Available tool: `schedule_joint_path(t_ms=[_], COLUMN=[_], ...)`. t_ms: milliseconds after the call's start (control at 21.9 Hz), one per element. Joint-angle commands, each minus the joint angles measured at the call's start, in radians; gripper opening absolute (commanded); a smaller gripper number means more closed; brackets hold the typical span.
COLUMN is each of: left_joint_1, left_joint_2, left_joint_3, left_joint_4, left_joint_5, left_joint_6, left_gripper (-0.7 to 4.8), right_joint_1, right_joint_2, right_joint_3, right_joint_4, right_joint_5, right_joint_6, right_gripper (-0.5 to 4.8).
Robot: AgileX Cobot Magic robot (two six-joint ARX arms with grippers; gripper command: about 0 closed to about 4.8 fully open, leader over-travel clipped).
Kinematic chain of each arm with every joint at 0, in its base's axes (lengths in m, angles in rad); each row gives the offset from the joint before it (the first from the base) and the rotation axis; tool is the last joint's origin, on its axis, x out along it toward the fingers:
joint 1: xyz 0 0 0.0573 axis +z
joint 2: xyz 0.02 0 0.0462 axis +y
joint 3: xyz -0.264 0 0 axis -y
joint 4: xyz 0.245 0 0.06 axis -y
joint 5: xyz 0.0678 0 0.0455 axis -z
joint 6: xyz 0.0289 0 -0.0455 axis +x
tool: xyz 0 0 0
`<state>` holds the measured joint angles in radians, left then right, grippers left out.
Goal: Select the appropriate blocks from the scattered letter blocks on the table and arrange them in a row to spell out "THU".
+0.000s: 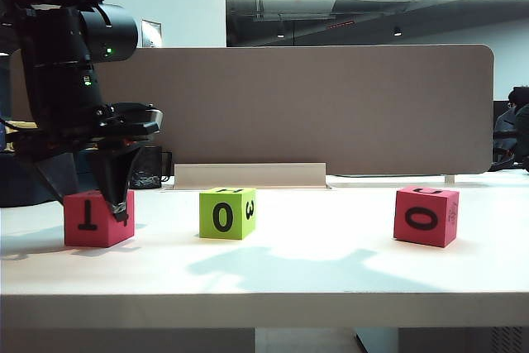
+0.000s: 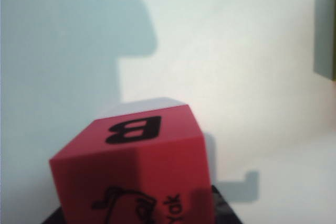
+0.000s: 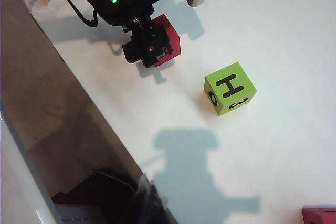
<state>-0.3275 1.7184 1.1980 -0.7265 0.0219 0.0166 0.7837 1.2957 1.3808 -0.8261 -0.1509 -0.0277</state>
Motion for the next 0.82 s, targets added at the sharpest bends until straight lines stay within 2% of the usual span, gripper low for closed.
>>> schedule_joint_path(t_ms=[46,137,228,319,684,821], left_joint_1=[-0.001,-0.001,-0.001,-0.001,-0.005,-0.009], left_joint_2=[-0.003,-0.003,-0.003,-0.003,-0.003,-0.003], left_joint_3=[0.0,0.002,0.007,0.031,0.141,0.141], left_joint_4=[-0.019,-0.04,-0.06,-0.1,-0.16,-0.2], left_joint_5=[-0.054,-0.123,-0.168,-0.212,-0.223,-0.217], left_joint_6=[0.055,0.101,0.121,0.164,0.174,0.225], left_gripper=[2.68,2.65,1.73,1.14,1.15,1.16], right_joint_1=[0.002,0.002,0.002,0.002,0.002,0.002], right_joint_2=[-0.003,-0.003,-0.003,-0.003,-0.003,-0.002], right_joint_3=[0.004,0.004,0.004,0.004,0.004,0.004], right_joint_4=[0.015,0.016,0.018,0.021,0.023,0.027], right_joint_5=[0.0,0.0,0.0,0.0,0.0,0.0], right_joint_6=[-0.003,-0.003,-0.003,-0.003,-0.004,-0.004], right_gripper=[-0.05,-0.05,-0.05,-0.05,-0.05,-0.05])
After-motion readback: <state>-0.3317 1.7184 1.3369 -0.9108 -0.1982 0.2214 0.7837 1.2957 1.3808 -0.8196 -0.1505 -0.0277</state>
